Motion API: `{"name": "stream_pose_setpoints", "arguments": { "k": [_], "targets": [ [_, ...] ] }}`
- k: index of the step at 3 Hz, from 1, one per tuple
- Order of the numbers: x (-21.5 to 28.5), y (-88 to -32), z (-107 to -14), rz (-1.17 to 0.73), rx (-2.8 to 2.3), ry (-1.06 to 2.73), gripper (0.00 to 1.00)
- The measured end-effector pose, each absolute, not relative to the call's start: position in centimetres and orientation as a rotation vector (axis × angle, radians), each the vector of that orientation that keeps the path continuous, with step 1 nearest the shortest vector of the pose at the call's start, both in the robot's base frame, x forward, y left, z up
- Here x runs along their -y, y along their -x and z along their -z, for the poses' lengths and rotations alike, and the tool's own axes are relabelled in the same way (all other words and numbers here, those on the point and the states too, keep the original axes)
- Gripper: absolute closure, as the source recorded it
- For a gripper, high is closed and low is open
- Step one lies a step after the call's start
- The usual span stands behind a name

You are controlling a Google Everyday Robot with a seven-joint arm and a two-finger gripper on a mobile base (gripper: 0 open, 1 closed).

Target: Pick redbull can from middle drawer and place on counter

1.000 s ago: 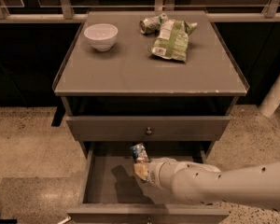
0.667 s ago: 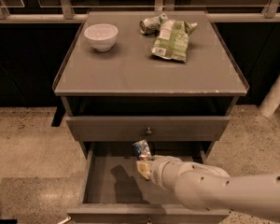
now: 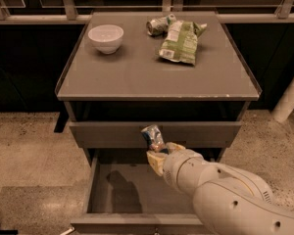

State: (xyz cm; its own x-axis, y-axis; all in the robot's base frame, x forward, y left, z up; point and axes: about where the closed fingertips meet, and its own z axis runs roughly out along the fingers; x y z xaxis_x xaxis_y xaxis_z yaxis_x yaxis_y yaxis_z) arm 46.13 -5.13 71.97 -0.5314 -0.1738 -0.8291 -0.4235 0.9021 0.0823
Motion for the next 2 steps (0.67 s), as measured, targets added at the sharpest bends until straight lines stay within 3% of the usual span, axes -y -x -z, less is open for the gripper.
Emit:
{"name": "stream_pose_setpoints", "arguments": {
  "k": [2],
  "targets": [
    [4.22, -46.91, -77.27, -0.315, -2.035, 0.489, 1.00]
  ]
}}
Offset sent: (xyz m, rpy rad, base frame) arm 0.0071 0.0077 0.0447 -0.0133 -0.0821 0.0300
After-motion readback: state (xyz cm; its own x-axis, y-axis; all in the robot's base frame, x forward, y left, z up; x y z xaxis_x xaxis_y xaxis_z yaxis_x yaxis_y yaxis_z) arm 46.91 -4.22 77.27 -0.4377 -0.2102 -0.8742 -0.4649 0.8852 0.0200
